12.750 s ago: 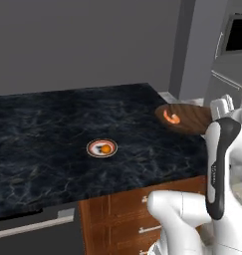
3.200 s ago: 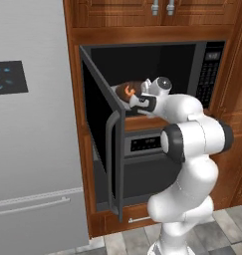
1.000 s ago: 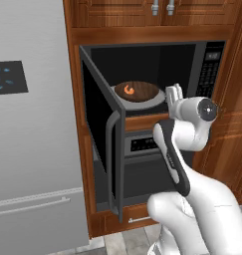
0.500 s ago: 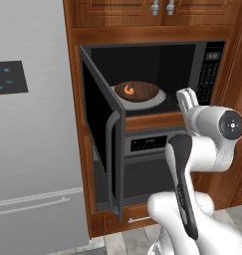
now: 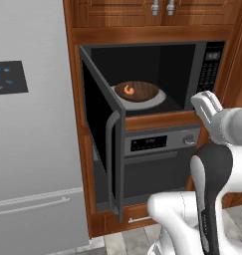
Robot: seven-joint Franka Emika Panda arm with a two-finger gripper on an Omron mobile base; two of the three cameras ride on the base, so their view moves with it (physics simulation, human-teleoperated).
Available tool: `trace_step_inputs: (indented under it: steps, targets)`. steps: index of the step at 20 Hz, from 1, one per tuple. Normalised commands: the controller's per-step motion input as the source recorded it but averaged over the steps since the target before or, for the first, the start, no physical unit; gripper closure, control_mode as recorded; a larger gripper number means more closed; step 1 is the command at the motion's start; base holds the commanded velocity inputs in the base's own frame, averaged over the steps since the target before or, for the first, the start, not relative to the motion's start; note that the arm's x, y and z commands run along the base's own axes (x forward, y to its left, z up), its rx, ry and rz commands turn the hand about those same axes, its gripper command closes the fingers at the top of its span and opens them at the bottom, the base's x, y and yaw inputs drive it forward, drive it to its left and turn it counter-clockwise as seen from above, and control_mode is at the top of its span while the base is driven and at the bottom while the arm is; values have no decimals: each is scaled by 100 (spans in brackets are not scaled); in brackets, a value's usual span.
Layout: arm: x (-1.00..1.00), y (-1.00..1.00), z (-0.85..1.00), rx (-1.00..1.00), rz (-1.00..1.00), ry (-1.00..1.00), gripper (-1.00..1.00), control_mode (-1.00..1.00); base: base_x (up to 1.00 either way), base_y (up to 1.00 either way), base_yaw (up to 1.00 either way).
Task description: Remove the tangerine from the bowl and place it on the small plate. Then place the bowl with only the shrimp in the microwave, close the door, and press the start button to microwave the shrimp.
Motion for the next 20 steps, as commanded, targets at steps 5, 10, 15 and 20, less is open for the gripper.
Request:
trace_step_inputs:
  steps: [5,10,15,20]
  targets:
    - [-100,27,-32,-17,6,-7,-100,-100,0,0,0]
    - [-94,56,-26,-22,8,-14,-100,-100,0,0,0]
    - [-44,80,-17,-24,3,-11,-100,-100,0,0,0]
    - [-9,89,-15,-23,2,-3,-100,-100,0,0,0]
